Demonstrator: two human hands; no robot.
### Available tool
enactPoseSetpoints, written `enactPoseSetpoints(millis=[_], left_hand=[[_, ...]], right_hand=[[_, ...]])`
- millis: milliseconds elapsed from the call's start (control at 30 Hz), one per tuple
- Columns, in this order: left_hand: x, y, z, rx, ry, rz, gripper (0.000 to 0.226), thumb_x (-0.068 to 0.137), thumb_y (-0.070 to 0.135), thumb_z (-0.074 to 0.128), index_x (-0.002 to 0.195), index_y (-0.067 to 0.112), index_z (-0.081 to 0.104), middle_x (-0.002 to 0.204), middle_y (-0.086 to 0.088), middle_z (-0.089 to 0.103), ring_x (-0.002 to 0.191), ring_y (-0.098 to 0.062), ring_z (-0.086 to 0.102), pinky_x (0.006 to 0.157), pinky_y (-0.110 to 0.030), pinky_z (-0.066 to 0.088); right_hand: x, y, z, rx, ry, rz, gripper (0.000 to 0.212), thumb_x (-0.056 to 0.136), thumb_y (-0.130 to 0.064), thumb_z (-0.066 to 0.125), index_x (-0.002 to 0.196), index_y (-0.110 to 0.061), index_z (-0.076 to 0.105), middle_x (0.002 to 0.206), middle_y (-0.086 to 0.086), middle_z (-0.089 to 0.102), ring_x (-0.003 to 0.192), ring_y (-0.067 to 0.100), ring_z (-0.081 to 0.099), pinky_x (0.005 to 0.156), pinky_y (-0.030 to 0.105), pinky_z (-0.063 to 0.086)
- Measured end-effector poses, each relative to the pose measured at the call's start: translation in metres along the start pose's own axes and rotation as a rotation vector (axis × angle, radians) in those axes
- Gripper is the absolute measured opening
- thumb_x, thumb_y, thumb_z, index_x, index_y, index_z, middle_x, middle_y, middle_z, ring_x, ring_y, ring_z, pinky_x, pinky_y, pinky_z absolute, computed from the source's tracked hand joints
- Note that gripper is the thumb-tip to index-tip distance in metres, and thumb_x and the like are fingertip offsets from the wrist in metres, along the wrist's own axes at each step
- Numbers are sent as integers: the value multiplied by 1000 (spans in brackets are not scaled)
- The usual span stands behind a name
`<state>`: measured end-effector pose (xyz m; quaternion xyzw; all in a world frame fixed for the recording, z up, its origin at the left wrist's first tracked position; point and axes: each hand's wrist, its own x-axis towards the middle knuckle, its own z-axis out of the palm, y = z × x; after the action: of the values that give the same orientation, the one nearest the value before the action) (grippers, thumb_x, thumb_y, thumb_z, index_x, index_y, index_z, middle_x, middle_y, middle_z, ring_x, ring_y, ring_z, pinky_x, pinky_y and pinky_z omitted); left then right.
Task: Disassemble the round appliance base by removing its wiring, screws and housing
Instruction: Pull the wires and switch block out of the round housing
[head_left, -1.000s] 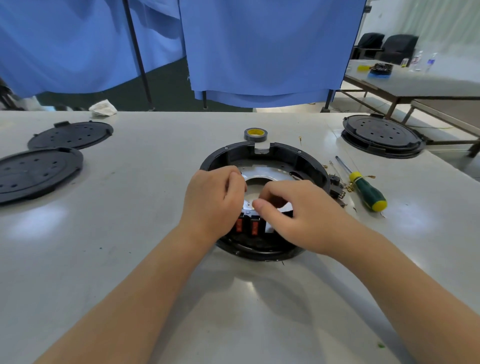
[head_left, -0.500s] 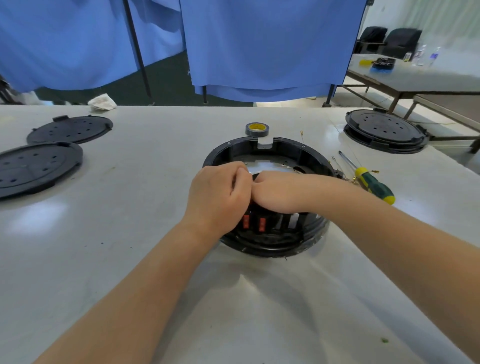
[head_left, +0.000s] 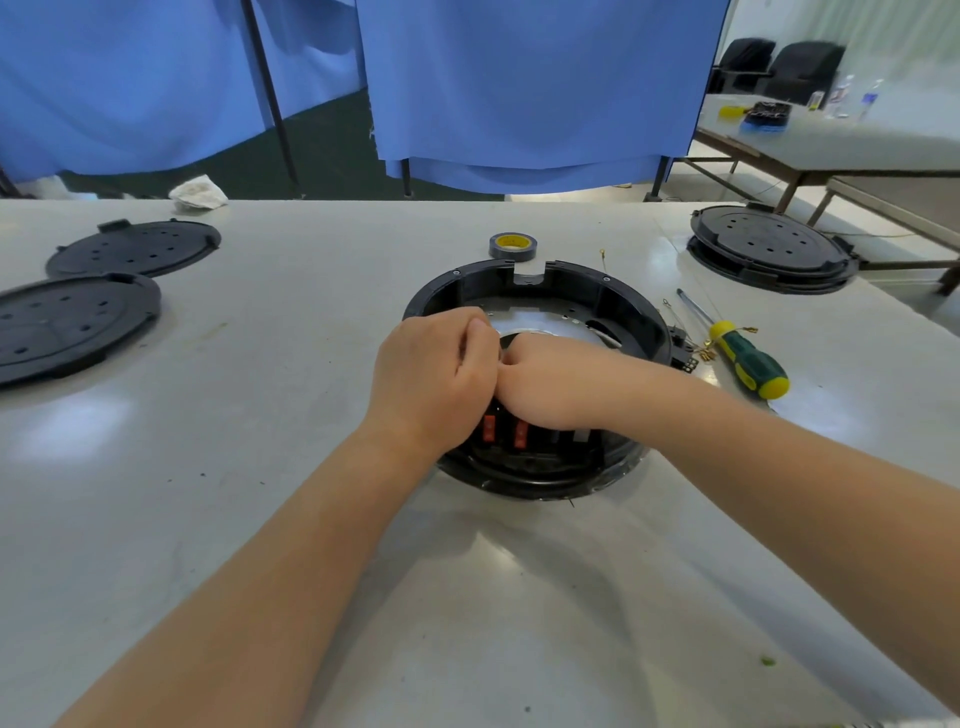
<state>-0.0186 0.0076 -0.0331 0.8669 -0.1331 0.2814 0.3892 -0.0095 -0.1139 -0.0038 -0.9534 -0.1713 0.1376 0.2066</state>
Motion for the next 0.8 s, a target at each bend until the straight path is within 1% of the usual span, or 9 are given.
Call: enactPoseSetpoints(millis=[100,200,267,333,400,567,633,733,800], left_hand=[[0,0,0,9,7,-2,41,79,25,31,64,4,62,52,-5,52,59,-25,50,55,-43,41],[0,-1,1,12,6,0,41,79,25,31,64,3,62,56,-8,56,61,-26,53,57,-45,42],[0,-2,2,13,9,1,41,78,25,31,64,2,62,57,-10,57,61,-27,53,58,-46,42],[0,-2,2,16,11,4,41,78,24,30,64,1,61,57,-12,57,62,-28,53,58,-46,42],[0,-2,2,20,13,9,41,78,24,30,64,0,60,58,-13,58,61,-28,53,59,-47,42],[1,-2,1,10,11,5,41,78,24,31,64,-1,61,58,-14,57,61,-29,53,58,-48,42],[1,-1,1,5,9,2,41,78,24,31,64,-1,61,57,-14,56,61,-30,53,58,-48,42],[1,0,1,4,5,2,41,78,23,30,64,-1,59,55,-15,53,59,-31,51,57,-48,42],[0,1,0,5,2,2,40,78,22,31,64,-1,59,49,-10,46,54,-27,47,54,-45,40]], right_hand=[[1,0,0,20,-5,0,43,94,-33,32,82,-7,64,72,9,67,62,18,53,62,33,45],[2,0,0,40,-22,-12,46,96,-34,31,92,-3,65,88,16,71,70,24,58,73,39,52],[3,0,0,46,-39,-26,46,98,-32,29,92,-1,63,91,19,69,73,29,59,74,39,52],[3,-2,-1,31,-43,-37,39,100,-25,28,82,-5,55,86,19,62,72,26,51,68,35,45],[3,-3,-1,36,-43,-41,35,102,-21,26,75,-12,47,85,18,58,73,24,47,67,34,42],[2,-2,0,38,-25,-25,43,100,-30,27,82,-6,58,80,15,59,68,22,48,67,35,42],[4,-1,-2,44,-33,-1,44,99,-33,28,80,-5,57,77,12,56,69,22,46,68,35,40],[3,0,-13,4,-69,35,48,100,-39,29,64,-11,45,60,2,47,56,17,41,59,28,35],[0,1,-19,-50,-83,35,50,100,-41,33,57,-16,38,51,-5,40,47,11,37,53,26,28]])
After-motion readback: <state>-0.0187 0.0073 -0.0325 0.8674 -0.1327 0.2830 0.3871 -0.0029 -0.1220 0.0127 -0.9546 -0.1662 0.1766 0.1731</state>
